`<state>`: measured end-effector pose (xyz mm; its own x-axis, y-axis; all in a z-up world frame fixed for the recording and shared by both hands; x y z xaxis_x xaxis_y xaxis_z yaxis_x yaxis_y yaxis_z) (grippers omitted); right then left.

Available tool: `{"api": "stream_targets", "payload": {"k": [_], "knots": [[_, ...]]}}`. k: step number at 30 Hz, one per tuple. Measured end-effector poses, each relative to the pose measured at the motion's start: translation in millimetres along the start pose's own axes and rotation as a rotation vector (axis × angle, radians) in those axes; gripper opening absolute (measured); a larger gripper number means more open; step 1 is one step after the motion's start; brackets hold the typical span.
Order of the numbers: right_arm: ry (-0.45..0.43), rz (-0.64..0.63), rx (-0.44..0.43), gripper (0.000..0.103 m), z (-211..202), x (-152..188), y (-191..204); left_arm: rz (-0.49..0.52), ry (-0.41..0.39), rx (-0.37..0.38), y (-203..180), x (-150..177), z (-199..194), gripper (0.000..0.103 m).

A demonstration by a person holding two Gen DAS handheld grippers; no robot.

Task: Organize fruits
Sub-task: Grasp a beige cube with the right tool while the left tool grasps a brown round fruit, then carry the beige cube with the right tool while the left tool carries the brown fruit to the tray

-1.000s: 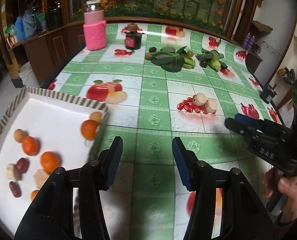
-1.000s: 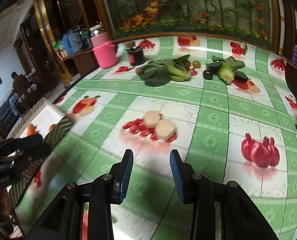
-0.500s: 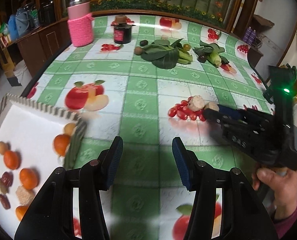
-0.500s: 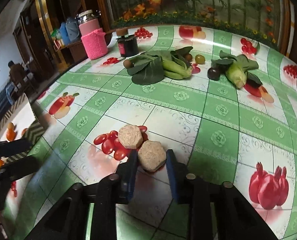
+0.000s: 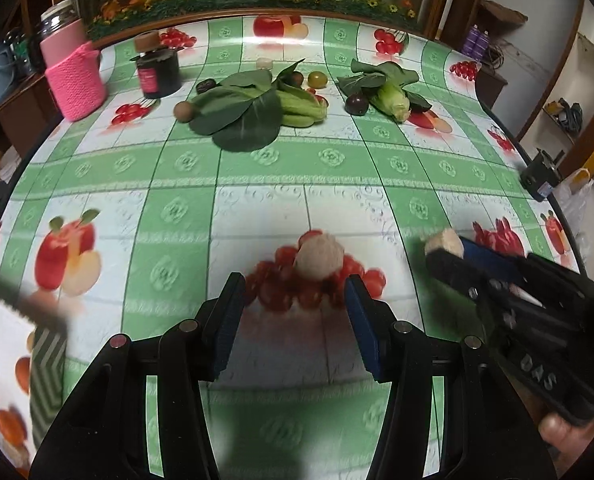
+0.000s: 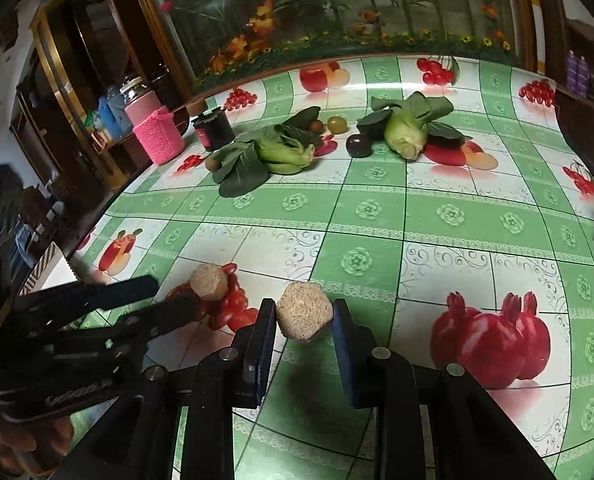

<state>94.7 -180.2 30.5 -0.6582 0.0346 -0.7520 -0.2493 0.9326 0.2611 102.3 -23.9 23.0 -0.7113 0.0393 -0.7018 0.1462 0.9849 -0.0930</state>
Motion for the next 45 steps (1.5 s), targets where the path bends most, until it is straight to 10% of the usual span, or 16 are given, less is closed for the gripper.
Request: {"api": "stream_targets", "payload": {"k": [21,24,28,45], "knots": [[0.026,-0.014,-0.003,0.028,6.5,3.0,-0.6,0.05,-0.022,0.001,-7.2,1.3,23.3,0.045],[0.026,-0.018,-0.004,0.028,6.3,2.2,0.7,0.073,-0.038,-0.027,-9.8,3.4,22.3,0.027],[0.022,-0.036,-0.006,0.028,6.3,1.7,5.8,0.053,-0.026,-0.02,-2.9,5.7,16.4,0.026],[-0.007,-0.086,-0.108,0.027,-29.6,8.4,74.8,-0.024,-0.156,-0.112,69.1,65.6,-129.2,0.027]]}}
Point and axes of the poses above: each gripper's, at about its wrist camera, not at the fingertips, and z roughly the way its jaws point, y to its left, x to its underside, the point moved 1 cm from there along z, roughly the way its jaws point, and after that the axes turned 11 degrees about -y, right-handed, at the moved point
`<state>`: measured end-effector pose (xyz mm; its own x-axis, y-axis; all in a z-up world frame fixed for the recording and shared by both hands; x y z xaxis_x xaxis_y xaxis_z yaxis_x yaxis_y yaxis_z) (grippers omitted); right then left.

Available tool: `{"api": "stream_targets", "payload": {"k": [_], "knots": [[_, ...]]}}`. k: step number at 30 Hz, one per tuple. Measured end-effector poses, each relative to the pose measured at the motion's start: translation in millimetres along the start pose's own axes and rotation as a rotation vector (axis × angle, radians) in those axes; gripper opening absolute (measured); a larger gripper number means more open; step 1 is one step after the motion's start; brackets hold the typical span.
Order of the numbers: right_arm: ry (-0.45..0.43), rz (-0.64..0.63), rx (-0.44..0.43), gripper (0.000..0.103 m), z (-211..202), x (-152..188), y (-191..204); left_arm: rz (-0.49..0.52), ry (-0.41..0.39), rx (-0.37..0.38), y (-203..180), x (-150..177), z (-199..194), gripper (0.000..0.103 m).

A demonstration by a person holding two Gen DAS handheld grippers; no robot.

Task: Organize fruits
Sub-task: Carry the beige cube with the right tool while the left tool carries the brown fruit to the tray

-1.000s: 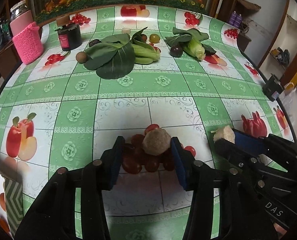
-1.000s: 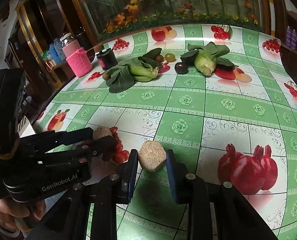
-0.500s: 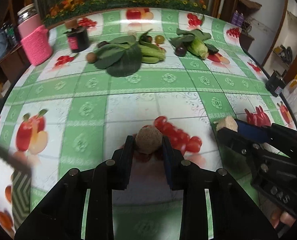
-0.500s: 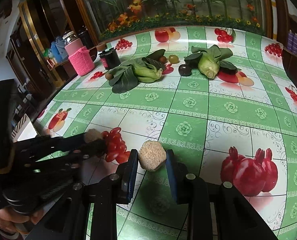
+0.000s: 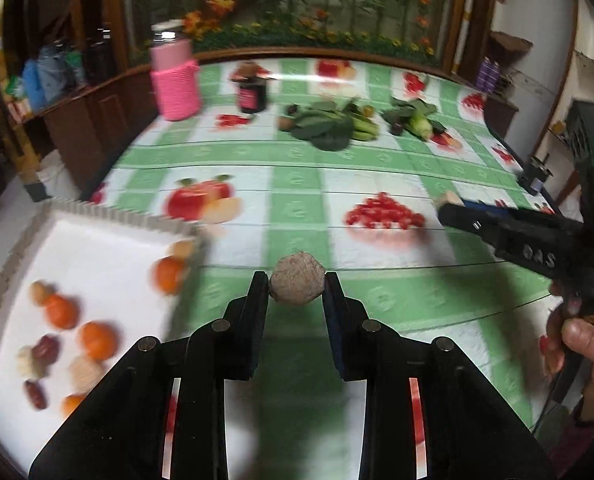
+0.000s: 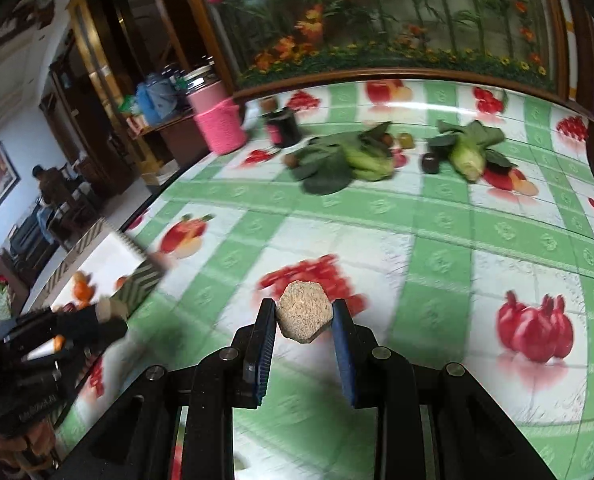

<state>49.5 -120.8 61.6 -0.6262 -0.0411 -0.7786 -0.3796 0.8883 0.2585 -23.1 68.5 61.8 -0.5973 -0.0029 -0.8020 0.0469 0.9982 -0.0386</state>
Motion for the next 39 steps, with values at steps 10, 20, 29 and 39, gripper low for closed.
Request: {"api": "stream_targets", "payload": {"k": [10,20,29,39], "knots": [[0.01,-0.053,-0.114,0.027,-1.5,29.6,83.3,-0.013,-0.071,-0.139,53.0,19.2,-44.3,0.027],[0.032,-0.111,-0.212,0.027,5.8,42.1,143.3,-0.045,-0.076,-0.222,90.8,36.9,-66.1,0.027],[0.049,-0.172,-0.289,0.027,11.5,44.2,189.7,-0.07,-0.093,-0.315,126.1,42.7,-81.4,0.027],[0.094,-0.249,-0.368,0.027,22.3,54.4,238.5,-0.144,-0.06,-0.394,176.9,58.5,-85.3,0.027]]}}
Point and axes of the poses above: each gripper's, at about its wrist camera, not at the fingertips, and z roughly the way its jaws point, y to its left, x to its underside, the point moved 1 cm from there along z, roughly the way its jaws point, and after that the axes turned 11 degrees about -y, right-handed, at the moved point
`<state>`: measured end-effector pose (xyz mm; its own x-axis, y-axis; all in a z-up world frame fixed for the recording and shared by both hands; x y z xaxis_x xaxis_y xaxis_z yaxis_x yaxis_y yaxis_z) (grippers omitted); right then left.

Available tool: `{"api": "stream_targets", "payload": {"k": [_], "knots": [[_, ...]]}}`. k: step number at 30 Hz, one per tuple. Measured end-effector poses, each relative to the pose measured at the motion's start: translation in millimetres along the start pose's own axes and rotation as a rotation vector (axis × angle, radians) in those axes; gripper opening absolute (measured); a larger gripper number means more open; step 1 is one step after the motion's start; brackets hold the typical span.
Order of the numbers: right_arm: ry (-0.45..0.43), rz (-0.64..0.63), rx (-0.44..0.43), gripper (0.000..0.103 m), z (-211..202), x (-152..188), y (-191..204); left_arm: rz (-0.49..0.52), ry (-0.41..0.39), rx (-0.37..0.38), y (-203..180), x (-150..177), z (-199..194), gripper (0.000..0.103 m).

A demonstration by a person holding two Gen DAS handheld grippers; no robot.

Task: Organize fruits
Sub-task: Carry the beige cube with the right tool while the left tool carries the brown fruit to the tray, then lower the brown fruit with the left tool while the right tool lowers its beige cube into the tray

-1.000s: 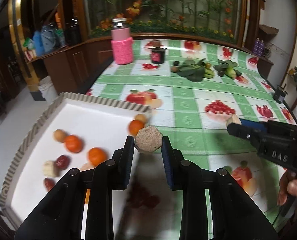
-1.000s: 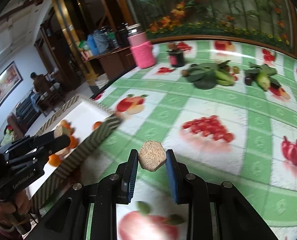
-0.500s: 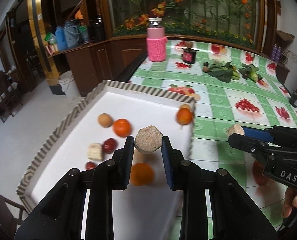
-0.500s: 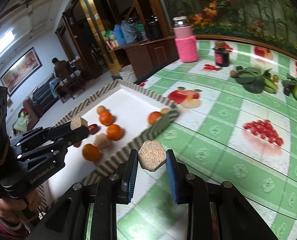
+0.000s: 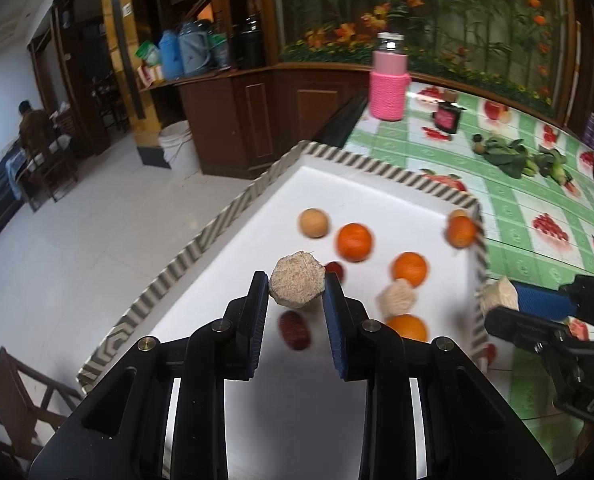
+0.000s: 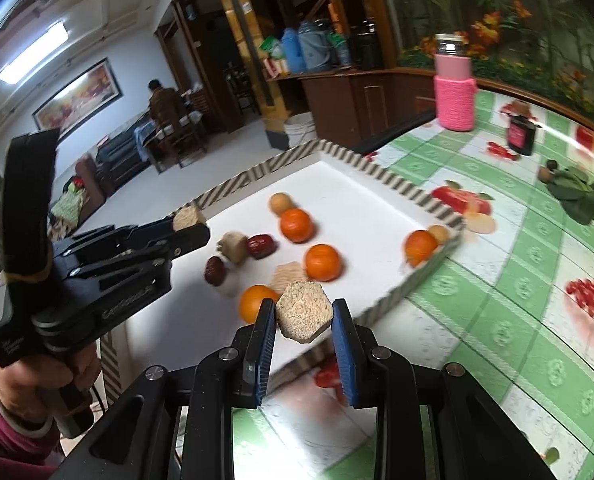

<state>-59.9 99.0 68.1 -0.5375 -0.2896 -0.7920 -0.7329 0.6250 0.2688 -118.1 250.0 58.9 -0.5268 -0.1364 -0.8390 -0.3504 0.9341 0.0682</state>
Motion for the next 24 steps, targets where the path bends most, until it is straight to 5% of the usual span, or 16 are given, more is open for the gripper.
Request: {"api": "stream_targets", "payload": {"k": [24], "knots": [[0.103,-0.09,-0.132,0.027,42.5,7.6,52.1,-0.021,0.052,-0.055,36.4,12.6,13.4,0.027]]}}
Point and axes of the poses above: each gripper's, at about its wrist camera, not at the fingertips, and z roughly the way its jaws point, y to its left, x to its underside, the point moved 1 cm from there along z, roughly the way its jaws point, and after that the axes turned 11 degrees about -y, right-handed, at the moved point
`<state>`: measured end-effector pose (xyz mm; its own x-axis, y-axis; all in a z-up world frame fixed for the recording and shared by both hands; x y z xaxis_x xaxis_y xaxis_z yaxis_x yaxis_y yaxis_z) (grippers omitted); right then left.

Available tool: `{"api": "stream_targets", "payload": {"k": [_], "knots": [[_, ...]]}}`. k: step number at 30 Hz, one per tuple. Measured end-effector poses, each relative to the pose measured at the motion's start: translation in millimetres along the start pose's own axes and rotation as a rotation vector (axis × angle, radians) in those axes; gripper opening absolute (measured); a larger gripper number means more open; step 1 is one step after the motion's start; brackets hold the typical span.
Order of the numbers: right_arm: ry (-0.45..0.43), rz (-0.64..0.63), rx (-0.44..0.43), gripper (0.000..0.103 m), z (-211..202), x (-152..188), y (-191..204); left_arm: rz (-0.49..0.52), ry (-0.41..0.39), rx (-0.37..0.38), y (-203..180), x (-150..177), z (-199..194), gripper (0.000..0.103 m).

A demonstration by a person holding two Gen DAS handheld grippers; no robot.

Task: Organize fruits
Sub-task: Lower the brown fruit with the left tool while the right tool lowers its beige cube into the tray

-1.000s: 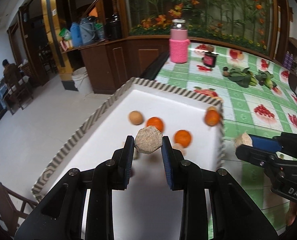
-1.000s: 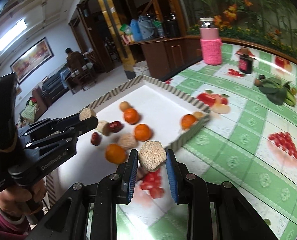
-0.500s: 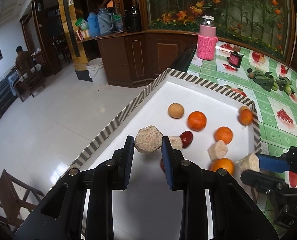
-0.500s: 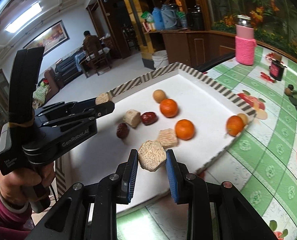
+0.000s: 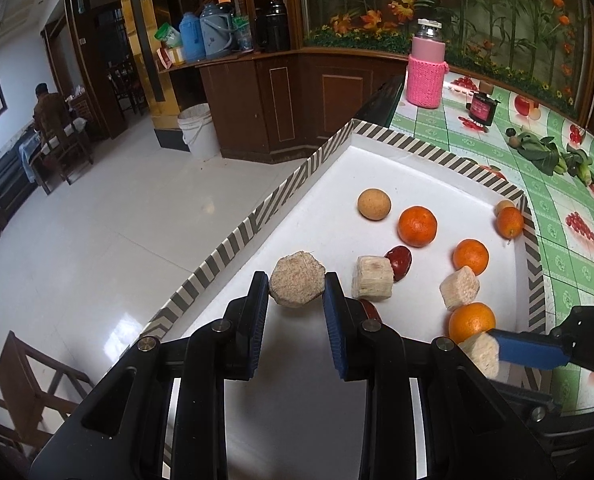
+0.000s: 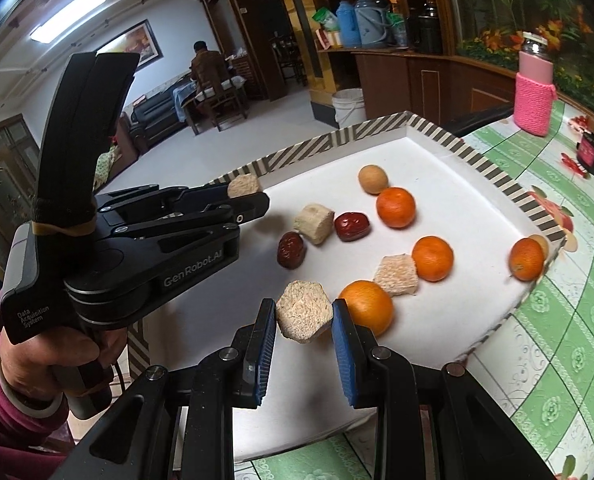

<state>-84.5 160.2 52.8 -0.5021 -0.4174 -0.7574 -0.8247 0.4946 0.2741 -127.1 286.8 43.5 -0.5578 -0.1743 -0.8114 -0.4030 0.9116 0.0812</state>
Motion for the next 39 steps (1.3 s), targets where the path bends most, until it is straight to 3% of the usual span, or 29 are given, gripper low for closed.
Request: {"api": "stream_targets", "payload": {"k": [19,36,39], "knots": [[0.086,-0.038,-0.005,0.027,30.2,0.6,0.6,-0.018,0.087,0.057,7.6,12.5,3.5,0.027],[0.088,-0.073,0.027,0.029,33.7,1.9,-1.1,-0.022,0.137,0.079,-0.1,22.0,8.5,0.027],[0.082,-0.076,0.02,0.029,28.5,4.6,4.3,-0.02,0.136,0.078,-0.1,22.7,7.8,0.035]]}}
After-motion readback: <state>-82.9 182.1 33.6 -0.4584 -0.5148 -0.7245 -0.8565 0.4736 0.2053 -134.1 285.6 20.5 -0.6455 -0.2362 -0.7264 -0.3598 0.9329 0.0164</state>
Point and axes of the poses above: each gripper's, at about its wrist camera, not at the fingertips, and z roughly the way its jaws point, y to its left, x to its underside, the point moved 1 cm from there along z, roughly the way its jaws point, and after that the axes turned 11 degrees about -y, right-handed, at the moved point
